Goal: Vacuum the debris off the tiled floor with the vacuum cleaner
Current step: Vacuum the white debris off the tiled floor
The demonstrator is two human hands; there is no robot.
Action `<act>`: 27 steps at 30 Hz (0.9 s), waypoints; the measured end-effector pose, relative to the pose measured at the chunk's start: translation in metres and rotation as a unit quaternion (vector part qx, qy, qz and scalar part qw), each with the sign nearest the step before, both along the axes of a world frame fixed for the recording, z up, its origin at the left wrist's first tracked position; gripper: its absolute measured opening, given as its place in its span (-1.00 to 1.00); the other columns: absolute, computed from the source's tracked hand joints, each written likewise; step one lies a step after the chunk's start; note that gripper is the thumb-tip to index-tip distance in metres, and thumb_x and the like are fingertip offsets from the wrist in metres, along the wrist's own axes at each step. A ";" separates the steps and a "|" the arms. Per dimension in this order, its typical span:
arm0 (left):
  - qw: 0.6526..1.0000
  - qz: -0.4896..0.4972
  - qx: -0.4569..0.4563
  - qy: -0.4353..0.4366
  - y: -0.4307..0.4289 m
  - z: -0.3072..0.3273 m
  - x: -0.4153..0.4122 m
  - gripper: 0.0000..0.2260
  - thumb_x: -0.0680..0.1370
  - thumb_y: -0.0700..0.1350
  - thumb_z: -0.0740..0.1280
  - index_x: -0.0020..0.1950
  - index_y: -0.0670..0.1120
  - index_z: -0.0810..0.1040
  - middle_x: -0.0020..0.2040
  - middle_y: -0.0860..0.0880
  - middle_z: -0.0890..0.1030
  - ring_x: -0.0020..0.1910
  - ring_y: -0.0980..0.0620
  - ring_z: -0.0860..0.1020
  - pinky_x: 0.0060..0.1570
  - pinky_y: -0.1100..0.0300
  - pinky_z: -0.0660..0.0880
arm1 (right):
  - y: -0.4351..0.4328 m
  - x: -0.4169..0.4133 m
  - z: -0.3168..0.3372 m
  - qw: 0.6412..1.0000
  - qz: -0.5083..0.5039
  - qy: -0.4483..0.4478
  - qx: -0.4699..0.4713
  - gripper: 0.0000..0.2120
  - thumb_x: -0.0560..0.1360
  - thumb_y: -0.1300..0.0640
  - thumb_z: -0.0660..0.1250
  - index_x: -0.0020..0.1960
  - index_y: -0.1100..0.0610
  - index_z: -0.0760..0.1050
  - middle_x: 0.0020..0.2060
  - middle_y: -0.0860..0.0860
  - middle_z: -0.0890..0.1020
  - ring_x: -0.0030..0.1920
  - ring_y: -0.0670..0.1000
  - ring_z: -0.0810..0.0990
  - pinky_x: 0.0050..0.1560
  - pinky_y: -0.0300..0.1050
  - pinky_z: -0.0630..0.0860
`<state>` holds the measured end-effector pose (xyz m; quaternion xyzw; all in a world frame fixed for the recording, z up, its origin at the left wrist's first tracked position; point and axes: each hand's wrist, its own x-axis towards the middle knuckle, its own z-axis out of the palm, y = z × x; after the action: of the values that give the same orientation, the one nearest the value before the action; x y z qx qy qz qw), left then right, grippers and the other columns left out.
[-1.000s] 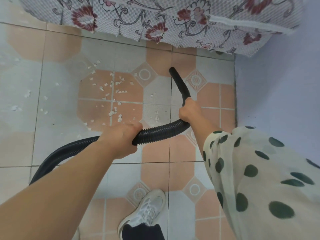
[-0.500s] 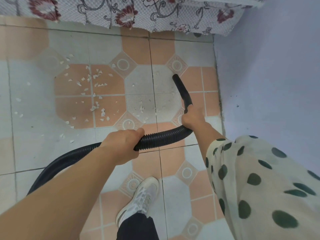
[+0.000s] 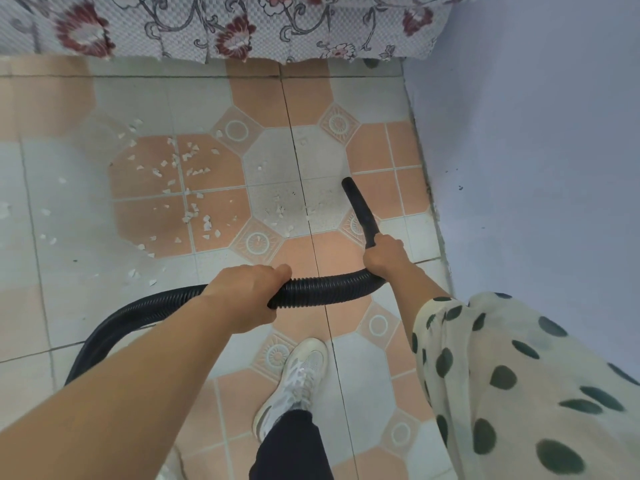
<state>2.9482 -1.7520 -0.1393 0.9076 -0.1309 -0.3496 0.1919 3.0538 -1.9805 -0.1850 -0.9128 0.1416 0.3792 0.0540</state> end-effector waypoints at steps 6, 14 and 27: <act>1.000 -0.026 0.018 -0.003 -0.007 0.010 -0.016 -0.76 0.49 -0.13 0.27 -0.02 0.05 0.19 -0.19 0.05 0.43 -0.23 0.00 0.45 -0.37 0.20 0.28 | -0.012 -0.026 0.001 0.999 -0.026 -0.007 0.017 -0.66 0.62 0.17 0.16 0.36 0.25 0.35 0.25 0.20 0.43 -0.14 0.09 0.41 -0.09 -0.06 0.41; 0.999 -0.007 0.033 0.015 -0.040 0.007 -0.023 -0.74 0.49 -0.14 0.28 -0.03 0.05 0.18 -0.19 0.03 0.43 -0.23 -0.02 0.46 -0.37 0.19 0.28 | -0.036 -0.023 0.000 0.999 0.029 0.001 0.017 -0.62 0.60 0.21 0.13 0.40 0.25 0.29 0.30 0.24 0.35 -0.06 0.10 0.35 -0.07 -0.07 0.34; 0.989 0.147 0.033 0.004 -0.073 -0.025 0.024 -0.75 0.47 -0.15 0.30 0.00 0.01 0.24 -0.25 0.03 0.42 -0.25 -0.03 0.47 -0.39 0.17 0.33 | -0.025 0.090 -0.024 0.991 0.132 -0.028 0.018 -0.63 0.57 0.24 0.21 0.35 0.29 0.33 0.12 0.17 0.49 -0.05 0.11 0.44 -0.12 -0.09 0.37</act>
<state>2.9725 -1.8248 -0.1643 0.9216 0.0160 -0.3251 0.2115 3.1434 -2.0053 -0.2093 -0.9326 0.0116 0.3598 0.0239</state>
